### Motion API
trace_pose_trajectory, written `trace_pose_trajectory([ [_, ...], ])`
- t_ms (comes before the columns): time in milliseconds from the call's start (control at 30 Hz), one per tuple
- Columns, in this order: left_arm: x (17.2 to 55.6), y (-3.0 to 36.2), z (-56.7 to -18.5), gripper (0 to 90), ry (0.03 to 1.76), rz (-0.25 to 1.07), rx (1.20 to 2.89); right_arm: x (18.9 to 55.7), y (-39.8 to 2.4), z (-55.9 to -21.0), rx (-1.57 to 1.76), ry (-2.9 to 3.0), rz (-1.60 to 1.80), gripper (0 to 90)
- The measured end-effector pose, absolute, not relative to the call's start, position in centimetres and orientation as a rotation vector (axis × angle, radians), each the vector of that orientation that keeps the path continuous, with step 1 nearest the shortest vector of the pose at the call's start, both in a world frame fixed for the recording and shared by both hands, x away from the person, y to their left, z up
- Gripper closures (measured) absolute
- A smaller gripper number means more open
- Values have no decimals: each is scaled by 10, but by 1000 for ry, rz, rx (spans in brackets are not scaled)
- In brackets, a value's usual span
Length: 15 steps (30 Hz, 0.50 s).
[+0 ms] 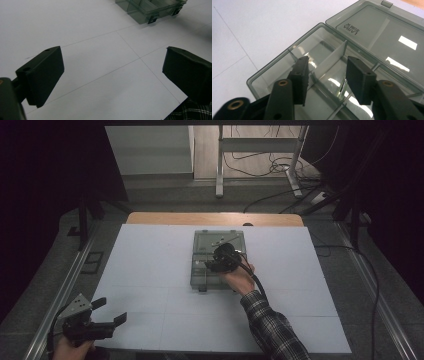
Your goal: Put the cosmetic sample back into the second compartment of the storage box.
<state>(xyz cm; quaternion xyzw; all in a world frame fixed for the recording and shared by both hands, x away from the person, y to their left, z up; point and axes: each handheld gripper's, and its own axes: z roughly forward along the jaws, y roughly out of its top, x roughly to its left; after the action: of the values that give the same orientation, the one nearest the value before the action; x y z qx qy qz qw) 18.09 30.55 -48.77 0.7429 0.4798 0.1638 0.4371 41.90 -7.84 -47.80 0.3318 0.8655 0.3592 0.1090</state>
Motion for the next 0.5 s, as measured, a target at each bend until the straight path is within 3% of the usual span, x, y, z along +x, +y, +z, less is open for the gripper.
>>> trace_pose_trajectory([
  [333, 181, 305, -488, 43, 1188, 408, 1851, 410, -86, -478, 993, 2557, 1073, 359],
  [500, 181, 305, -488, 43, 1188, 407, 1851, 407, -86, -479, 1002, 2592, 1055, 329],
])
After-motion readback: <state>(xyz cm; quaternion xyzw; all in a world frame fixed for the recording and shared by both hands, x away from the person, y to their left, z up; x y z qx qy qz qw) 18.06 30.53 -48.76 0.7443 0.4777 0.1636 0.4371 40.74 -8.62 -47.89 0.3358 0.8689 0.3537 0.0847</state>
